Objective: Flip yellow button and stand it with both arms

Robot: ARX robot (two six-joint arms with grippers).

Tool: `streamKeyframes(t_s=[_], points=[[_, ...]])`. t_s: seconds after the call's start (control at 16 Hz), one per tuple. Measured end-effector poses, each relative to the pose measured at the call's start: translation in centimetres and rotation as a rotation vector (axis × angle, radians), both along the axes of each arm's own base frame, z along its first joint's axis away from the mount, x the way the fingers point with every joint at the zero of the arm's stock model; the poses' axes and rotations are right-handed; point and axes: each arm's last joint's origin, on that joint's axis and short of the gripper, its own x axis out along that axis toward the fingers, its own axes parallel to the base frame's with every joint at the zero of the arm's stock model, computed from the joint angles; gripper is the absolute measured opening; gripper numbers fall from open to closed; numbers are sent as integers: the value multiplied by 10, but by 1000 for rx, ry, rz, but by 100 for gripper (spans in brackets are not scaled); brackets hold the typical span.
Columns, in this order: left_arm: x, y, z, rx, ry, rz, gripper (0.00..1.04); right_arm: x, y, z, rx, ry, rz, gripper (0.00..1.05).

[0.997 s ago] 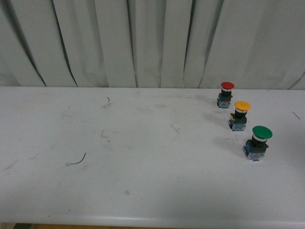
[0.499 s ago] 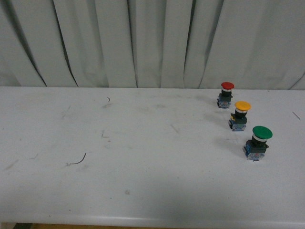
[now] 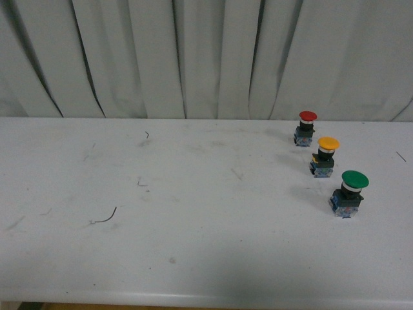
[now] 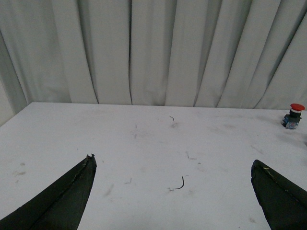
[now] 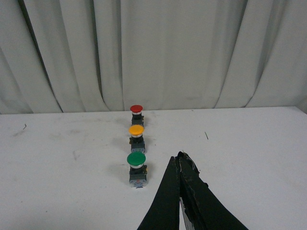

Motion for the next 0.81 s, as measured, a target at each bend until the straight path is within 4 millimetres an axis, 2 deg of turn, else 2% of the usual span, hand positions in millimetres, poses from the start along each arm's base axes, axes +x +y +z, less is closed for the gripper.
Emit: streamKeyframes(t_s=[0.37,0.56,0.69,0.75,0.81], points=[[0,0,0,0,0,0,98,-7,0,-14,2,-6,1,2],[0,0,0,0,0,0,98,-8,0,-13,2,-11,0,2],[0,0,0,0,0,0,98,-17,0,-19,3,32,0,2],[0,0,0,0,1,0,98,-19,0,-14,3,-25,2,2],[0,0,0,0,0,0,98,-19,0,-17,3,1,0,2]])
